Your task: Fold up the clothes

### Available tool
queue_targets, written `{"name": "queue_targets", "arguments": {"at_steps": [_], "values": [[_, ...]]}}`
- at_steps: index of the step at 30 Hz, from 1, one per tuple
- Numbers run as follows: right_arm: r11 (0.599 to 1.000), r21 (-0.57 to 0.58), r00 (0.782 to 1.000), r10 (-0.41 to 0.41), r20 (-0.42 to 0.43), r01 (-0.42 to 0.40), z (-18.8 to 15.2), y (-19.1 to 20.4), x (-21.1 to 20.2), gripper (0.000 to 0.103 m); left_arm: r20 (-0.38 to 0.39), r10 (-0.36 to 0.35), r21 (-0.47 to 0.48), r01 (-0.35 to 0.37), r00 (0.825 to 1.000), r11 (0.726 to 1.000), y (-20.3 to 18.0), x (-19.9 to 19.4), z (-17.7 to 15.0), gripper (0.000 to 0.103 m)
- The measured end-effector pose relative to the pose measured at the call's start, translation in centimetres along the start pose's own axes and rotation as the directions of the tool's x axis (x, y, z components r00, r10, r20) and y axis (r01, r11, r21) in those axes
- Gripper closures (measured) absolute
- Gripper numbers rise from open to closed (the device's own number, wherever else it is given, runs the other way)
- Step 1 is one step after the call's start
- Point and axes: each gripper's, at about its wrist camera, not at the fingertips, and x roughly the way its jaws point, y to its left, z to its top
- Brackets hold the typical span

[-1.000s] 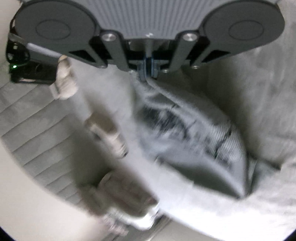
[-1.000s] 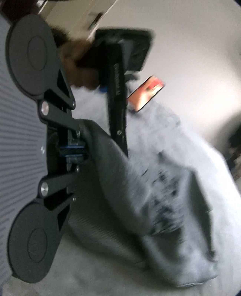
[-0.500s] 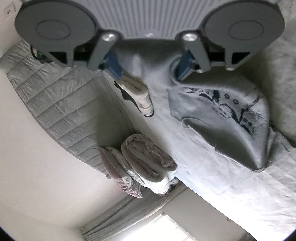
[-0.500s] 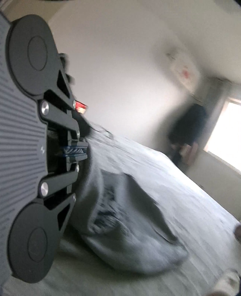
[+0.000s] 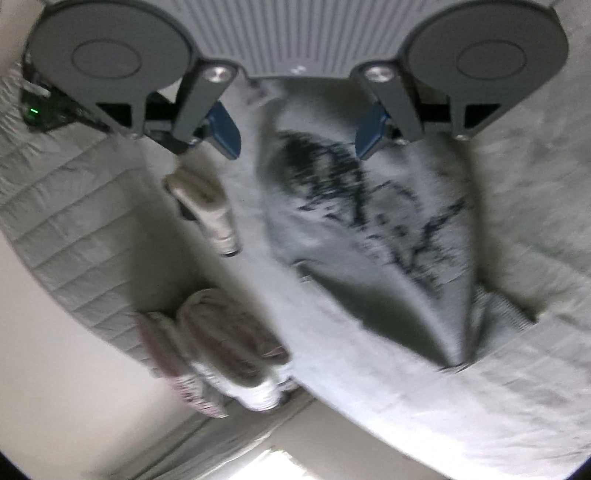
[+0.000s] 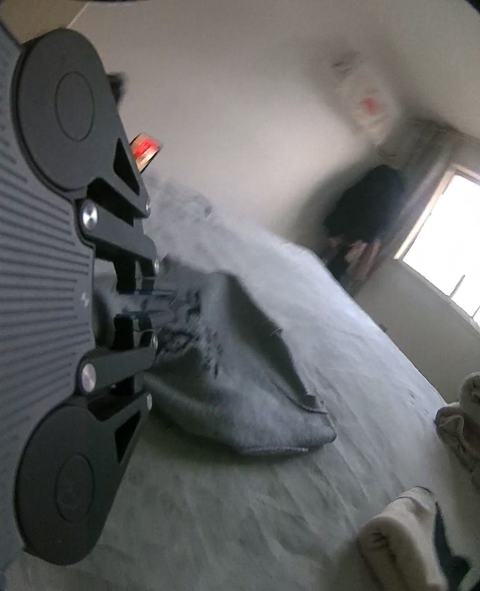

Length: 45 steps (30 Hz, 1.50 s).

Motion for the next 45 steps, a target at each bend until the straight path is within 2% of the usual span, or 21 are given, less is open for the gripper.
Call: {"name": "queue_targets", "arguments": {"at_steps": [1,2,5,8,13,14,16,17,18,19,22,25,28,31,34,40,45], "values": [[0.999,-0.032,1.0,-0.015,-0.021,0.015,-0.4,0.2,0.3,0.052,-0.011,0.026,-0.006,-0.026,1.0,1.0,0.3,0.2,-0.1,0.033],[0.998,-0.063,0.999,-0.025,-0.043,0.022,-0.8,0.5,0.7,0.048,-0.022,0.051,-0.011,-0.051,0.998,0.999,0.6,0.3,-0.1,0.033],[0.987,-0.158,0.992,-0.056,-0.113,0.038,-2.1,1.4,1.9,0.048,-0.039,0.096,-0.019,-0.097,0.995,0.995,1.1,0.4,-0.2,0.033],[0.969,-0.244,0.975,-0.086,-0.204,0.034,-3.6,2.4,3.6,0.048,-0.048,0.13,-0.023,-0.132,0.99,0.991,1.4,0.5,-0.2,0.033],[0.94,-0.34,0.923,-0.162,-0.349,0.036,-5.9,3.5,6.6,0.048,-0.058,0.155,-0.033,-0.158,0.986,0.987,1.9,0.4,-0.2,0.033],[0.933,-0.359,0.913,-0.18,-0.366,0.04,-6.3,3.7,7.1,0.049,-0.058,0.156,-0.035,-0.158,0.986,0.987,1.8,0.4,-0.1,0.033],[0.917,-0.395,0.901,-0.213,-0.377,0.052,-7.1,4.0,8.0,0.06,-0.058,0.157,-0.037,-0.159,0.986,0.987,1.8,0.5,-0.1,0.033],[0.91,-0.41,0.896,-0.231,-0.378,0.062,-7.4,4.1,8.5,0.073,-0.059,0.157,-0.037,-0.159,0.986,0.987,1.8,0.4,-0.1,0.033],[0.906,-0.416,0.897,-0.242,-0.369,0.073,-7.4,4.2,8.6,0.089,-0.057,0.155,-0.038,-0.157,0.986,0.987,1.8,0.4,-0.1,0.033],[0.906,-0.416,0.903,-0.245,-0.353,0.083,-7.2,4.3,8.4,0.09,-0.054,0.152,-0.04,-0.154,0.987,0.987,1.8,0.3,-0.1,0.033],[0.906,-0.41,0.925,-0.243,-0.293,0.108,-6.3,4.7,7.7,0.091,-0.027,0.125,-0.05,-0.126,0.992,0.991,1.6,0.3,0.0,0.034],[0.924,-0.36,0.966,-0.197,-0.168,0.126,-3.9,4.5,5.4,0.091,-0.002,0.11,-0.049,-0.11,0.994,0.993,1.5,0.0,0.2,0.034],[0.948,-0.279,0.985,-0.171,-0.037,0.154,-1.2,3.3,2.9,0.091,0.006,0.12,-0.035,-0.12,0.993,0.992,1.3,0.1,0.2,0.034],[0.958,-0.192,0.977,-0.203,0.063,0.212,0.8,1.1,1.1,0.091,-0.005,0.134,-0.016,-0.134,0.991,0.991,1.0,0.6,-0.1,0.034],[0.96,-0.092,0.961,-0.254,0.108,0.264,2.0,-1.4,0.4,0.091,-0.031,0.146,0.004,-0.146,0.989,0.989,0.8,1.5,-0.5,0.034],[0.947,0.046,0.944,-0.32,0.082,0.317,2.8,-5.3,1.5,0.091,-0.148,0.131,0.03,-0.128,0.98,0.991,0.1,5.0,-2.2,0.036],[0.918,0.069,0.916,-0.395,0.069,0.391,2.9,-6.9,2.5,0.091,-0.152,0.127,0.019,-0.126,0.98,0.992,-0.5,6.1,-3.0,0.038]]}}
